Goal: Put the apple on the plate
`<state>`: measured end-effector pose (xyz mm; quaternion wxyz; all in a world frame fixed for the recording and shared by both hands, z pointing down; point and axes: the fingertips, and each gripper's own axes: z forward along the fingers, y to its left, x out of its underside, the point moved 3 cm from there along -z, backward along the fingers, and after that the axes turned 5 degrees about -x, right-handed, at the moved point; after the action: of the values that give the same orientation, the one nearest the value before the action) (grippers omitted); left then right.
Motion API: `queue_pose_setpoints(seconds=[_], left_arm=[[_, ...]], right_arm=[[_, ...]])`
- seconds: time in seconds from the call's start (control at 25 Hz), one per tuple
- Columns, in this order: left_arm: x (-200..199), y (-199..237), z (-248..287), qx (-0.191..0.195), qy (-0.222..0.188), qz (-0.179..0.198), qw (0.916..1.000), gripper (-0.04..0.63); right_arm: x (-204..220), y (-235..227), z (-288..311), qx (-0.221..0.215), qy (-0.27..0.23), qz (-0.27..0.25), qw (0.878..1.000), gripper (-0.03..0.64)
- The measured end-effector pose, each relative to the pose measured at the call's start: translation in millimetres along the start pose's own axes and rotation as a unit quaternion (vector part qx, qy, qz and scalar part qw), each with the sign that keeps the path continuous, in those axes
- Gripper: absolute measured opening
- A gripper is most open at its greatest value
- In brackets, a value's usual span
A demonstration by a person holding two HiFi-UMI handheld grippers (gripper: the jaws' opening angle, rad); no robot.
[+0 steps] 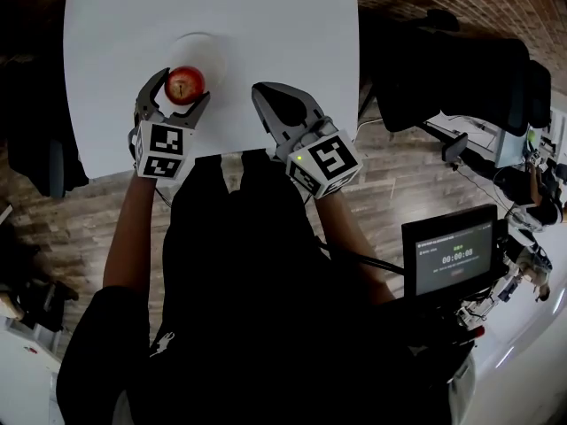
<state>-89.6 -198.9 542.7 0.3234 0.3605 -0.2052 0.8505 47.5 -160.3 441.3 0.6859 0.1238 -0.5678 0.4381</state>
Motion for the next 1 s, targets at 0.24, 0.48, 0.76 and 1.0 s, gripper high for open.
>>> queue_pose_setpoints(seconds=[0.24, 0.48, 0.76, 1.0], left_arm=[[3.9, 1.1, 16.7, 0.002, 0.013, 0.013, 0.9998, 0.393], [4.9, 6.4, 36.1, -0.002, 0.02, 0.014, 0.9997, 0.393], [6.0, 12.4, 45.7, -0.001, 0.018, 0.019, 0.9997, 0.393], [9.2, 14.5, 47.6, -0.001, 0.022, 0.029, 0.9993, 0.393]], right_arm=[[6.9, -4.4, 2.7, 0.005, 0.007, 0.012, 1.0, 0.005], [11.1, -15.7, 1.1, 0.016, 0.009, 0.02, 1.0, 0.003], [15.0, -21.4, 0.0, 0.026, 0.014, 0.025, 0.999, 0.003], [16.3, -18.7, 4.0, 0.024, 0.017, 0.029, 0.999, 0.003]])
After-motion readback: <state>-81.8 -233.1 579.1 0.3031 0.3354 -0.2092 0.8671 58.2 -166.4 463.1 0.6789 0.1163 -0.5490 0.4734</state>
